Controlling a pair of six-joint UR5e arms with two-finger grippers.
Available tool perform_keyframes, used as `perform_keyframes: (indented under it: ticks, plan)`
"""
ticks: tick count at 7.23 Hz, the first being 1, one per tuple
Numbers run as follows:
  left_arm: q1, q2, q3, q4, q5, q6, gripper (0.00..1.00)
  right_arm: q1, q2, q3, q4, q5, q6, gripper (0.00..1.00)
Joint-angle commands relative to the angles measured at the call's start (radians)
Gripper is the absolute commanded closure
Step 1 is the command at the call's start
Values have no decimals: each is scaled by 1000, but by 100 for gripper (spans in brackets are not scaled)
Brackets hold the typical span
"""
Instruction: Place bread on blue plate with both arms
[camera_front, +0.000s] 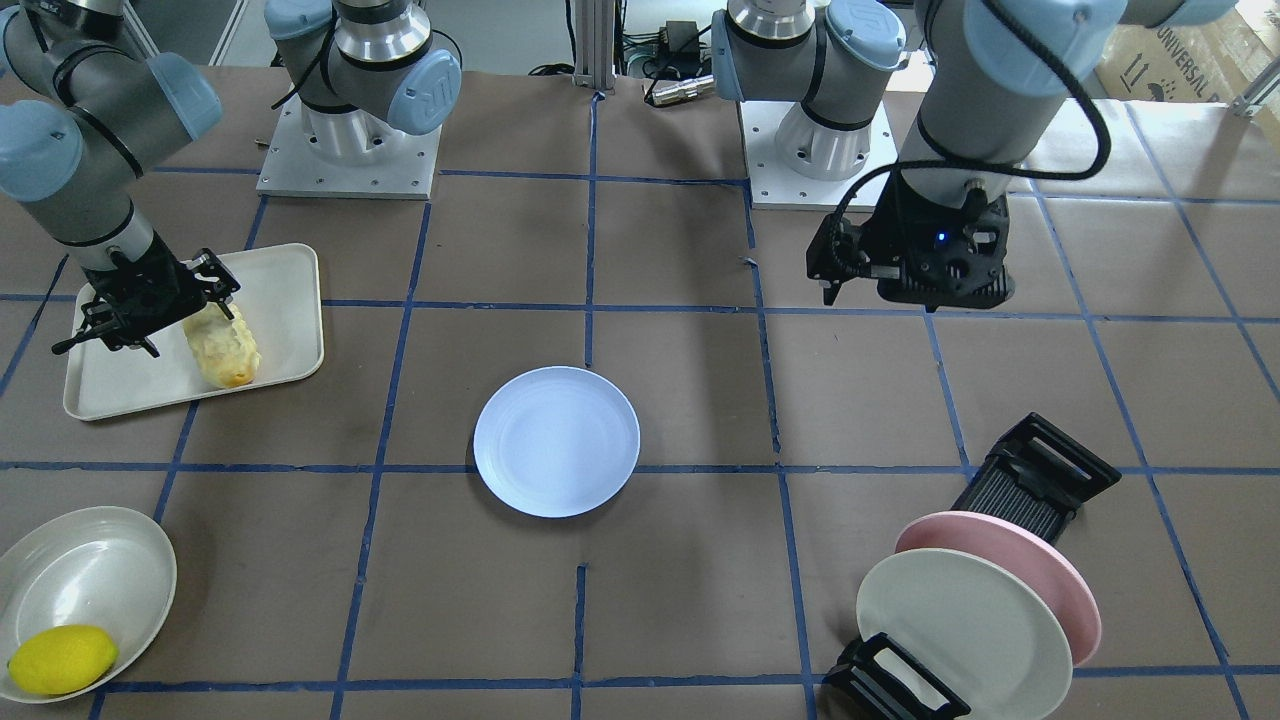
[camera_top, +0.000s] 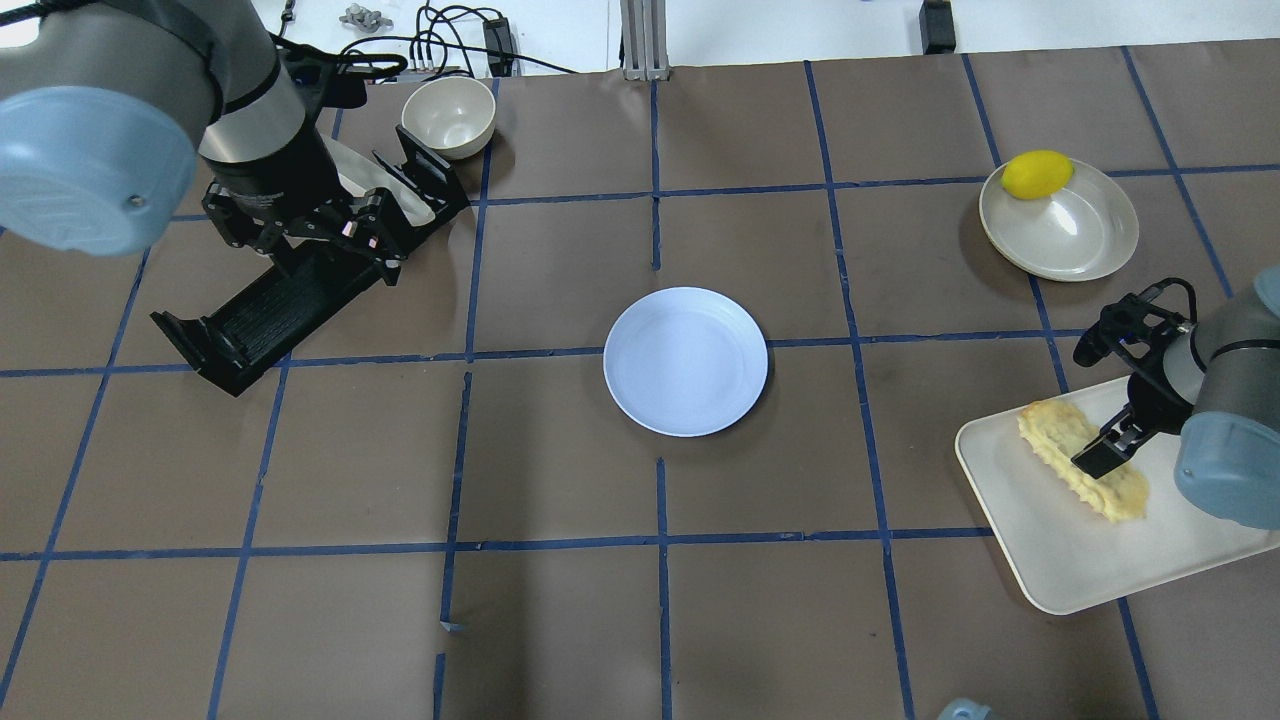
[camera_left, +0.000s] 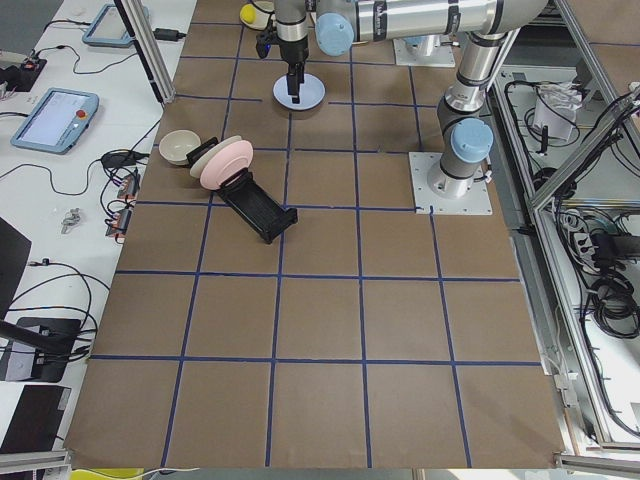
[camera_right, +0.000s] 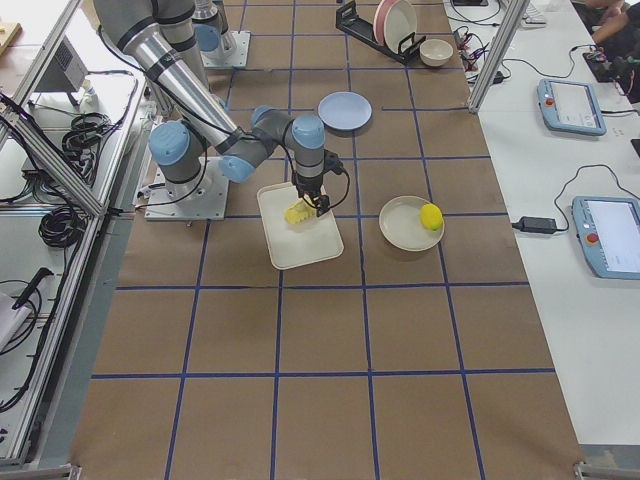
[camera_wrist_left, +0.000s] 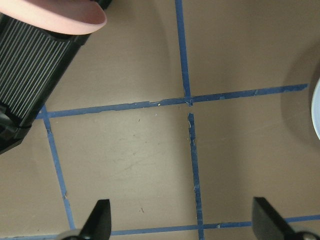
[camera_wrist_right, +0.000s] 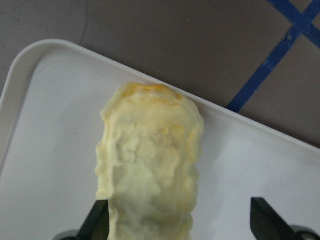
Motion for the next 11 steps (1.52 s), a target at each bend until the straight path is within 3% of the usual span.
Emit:
perform_keyframes:
  ticks: [1, 2, 3, 4, 5, 6, 8, 9, 11]
  plan:
    - [-3, 79, -15, -47, -1, -21, 0, -18, 9, 50, -40, 20, -5, 1]
    - [-6, 81, -17, -49, -6, -25, 0, -32, 8, 63, -46, 25, 0, 4]
    - [-4, 64, 3, -49, -11, -27, 0, -32, 2, 62, -46, 16, 12, 33]
    - [-4, 47, 24, -50, -11, -15, 0, -32, 5, 63, -37, 4, 48, 75]
    - [2, 39, 81, -129, -17, -10, 0, -17, -9, 68, -18, -21, 184, 90]
    - [2, 26, 110, -189, -32, -12, 0, 50, -20, 60, 19, -15, 310, 93]
    - [2, 51, 77, -184, -87, -30, 0, 274, -40, 14, 42, -18, 543, 93]
    - [3, 47, 87, -184, -90, -30, 0, 378, -38, -51, 102, -16, 649, 92]
    - [4, 35, 113, -194, -75, -71, 0, 515, -26, -270, 360, -9, 804, 92]
